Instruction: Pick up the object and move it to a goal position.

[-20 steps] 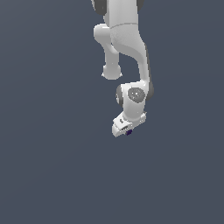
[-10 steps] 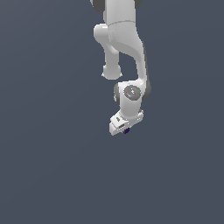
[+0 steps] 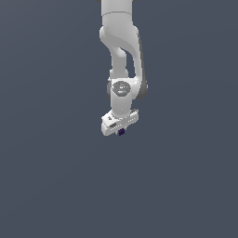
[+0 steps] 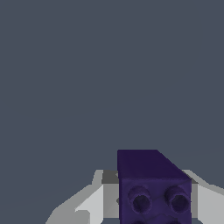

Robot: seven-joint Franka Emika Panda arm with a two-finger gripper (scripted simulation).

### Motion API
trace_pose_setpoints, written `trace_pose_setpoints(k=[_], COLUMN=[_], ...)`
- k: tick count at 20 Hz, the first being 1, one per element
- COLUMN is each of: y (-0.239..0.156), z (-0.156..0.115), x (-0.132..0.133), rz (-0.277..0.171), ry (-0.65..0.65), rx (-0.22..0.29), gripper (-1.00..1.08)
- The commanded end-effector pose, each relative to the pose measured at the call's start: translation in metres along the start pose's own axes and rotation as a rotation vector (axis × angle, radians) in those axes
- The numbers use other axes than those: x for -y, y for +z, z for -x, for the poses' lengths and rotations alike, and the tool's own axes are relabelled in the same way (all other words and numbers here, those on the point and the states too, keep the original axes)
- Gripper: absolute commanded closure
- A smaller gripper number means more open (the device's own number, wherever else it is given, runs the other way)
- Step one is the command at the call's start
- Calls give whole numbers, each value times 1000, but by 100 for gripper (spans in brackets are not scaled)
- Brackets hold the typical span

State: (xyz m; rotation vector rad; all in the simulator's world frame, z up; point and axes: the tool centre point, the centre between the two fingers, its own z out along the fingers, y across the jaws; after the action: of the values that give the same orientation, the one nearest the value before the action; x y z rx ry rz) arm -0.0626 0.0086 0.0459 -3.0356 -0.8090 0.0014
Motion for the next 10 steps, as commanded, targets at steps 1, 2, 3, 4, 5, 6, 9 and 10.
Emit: trace_pose_setpoints(k=[1,2,3,4,5,6,9,10], y=[-7,-10,-13,-16,-19,-22,-30,-33], z=[23,33,42,51,60,69,93,101], x=[-17,-24,-31,-38,-45,-51,-70,-75], rz=[1,1,1,1,1,1,1,0], ry=[1,1,1,1,1,1,1,1], rx=[0,0,0,0,0,0,0,-1], gripper=[108,108,108,108,108,108,108,108])
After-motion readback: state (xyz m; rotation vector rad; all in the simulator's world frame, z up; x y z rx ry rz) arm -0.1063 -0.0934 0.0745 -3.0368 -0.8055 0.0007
